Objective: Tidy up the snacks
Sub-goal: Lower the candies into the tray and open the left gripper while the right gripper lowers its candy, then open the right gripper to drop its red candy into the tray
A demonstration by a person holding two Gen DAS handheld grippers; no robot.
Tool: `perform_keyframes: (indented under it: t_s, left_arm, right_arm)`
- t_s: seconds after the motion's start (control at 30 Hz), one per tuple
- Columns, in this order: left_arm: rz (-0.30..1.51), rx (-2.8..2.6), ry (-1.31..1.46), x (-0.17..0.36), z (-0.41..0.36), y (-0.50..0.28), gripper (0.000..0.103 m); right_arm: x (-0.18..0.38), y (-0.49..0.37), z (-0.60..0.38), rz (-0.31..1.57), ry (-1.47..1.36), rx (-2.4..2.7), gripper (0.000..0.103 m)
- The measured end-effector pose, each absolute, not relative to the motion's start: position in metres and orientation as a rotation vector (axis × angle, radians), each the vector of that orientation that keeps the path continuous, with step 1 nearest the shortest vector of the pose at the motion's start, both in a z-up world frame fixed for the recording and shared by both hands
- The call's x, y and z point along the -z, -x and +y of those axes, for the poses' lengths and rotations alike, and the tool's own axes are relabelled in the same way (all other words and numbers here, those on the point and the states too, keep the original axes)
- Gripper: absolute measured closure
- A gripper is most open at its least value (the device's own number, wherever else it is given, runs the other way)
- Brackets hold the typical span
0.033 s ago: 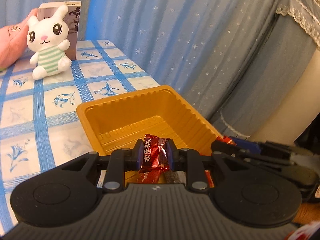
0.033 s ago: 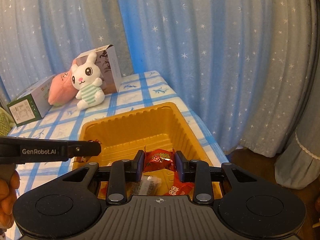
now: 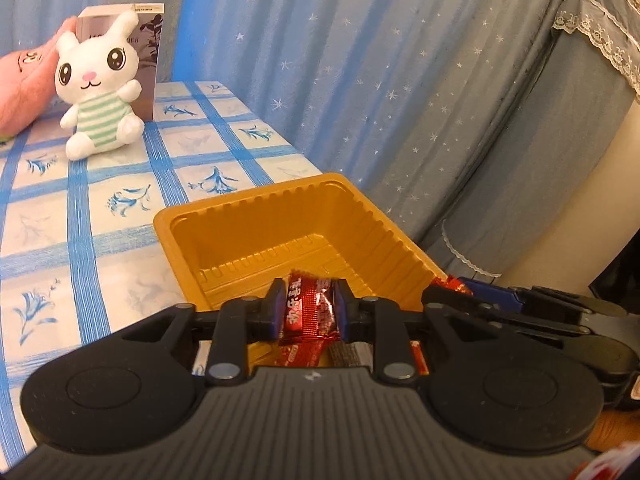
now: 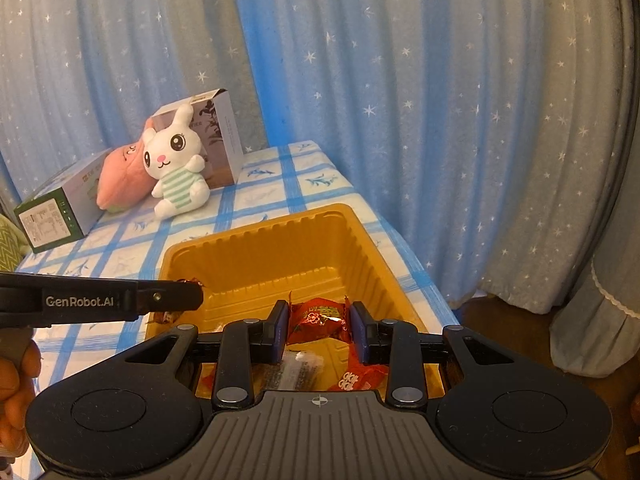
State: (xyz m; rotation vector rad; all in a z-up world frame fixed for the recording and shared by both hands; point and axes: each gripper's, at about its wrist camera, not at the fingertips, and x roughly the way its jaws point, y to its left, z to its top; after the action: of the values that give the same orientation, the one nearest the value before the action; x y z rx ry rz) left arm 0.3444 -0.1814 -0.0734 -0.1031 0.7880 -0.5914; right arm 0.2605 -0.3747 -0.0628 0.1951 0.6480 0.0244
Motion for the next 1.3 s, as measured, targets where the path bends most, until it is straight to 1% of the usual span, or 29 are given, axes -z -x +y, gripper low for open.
perform_keyframes:
  t_s: [0.03,0.07,0.47,0.97,1.03,1.07,1.1,1.2,1.3]
  left_arm:
    - [0.791,0.583,0.099,0.074,-0.181,-0.345,0.065]
    - [0.791,0.572,0.095,0.075,-0.181,-0.345,0.054]
    - [0.753,0.512,0.056,0.069,-0.16,-0.342,0.054]
    - [0.742,0.473,0.053,0.066,-0.144,-0.341,0.054]
    - [0.744,0.47,0.052,0.066,-0.142,-0.341,0.054]
    - [0.745,0.467,0.05,0.066,-0.141,-0.341,0.054]
    - [0.746,0.464,0.047,0.066,-0.14,-0.341,0.054]
    - [0.747,0.454,0.04,0.068,-0.136,-0.341,0.054]
    - [0.748,0.445,0.04,0.068,-0.132,-0.341,0.053]
  right_arm:
    - [0.063,-0.261,-0.375,0.65,-0.196,-0.024,0.07]
    - [0.064,-0.261,-0.375,0.653,-0.197,-0.024,0.07]
    - [0.066,-0.268,-0.374,0.662,-0.223,-0.034,0.07]
    - [0.062,-0.277,-0.355,0.63,-0.197,-0.083,0.069]
    - [0.063,-0.282,-0.354,0.629,-0.193,-0.085,0.057]
    - [0.063,-0.283,-0.355,0.627,-0.2,-0.078,0.042]
    - [0.064,-0.283,-0.356,0.621,-0.216,-0.075,0.038]
    - [0.062,-0.283,-0.361,0.616,-0.257,-0.076,0.038]
    - [0.06,-0.282,-0.359,0.611,-0.233,-0.063,0.038]
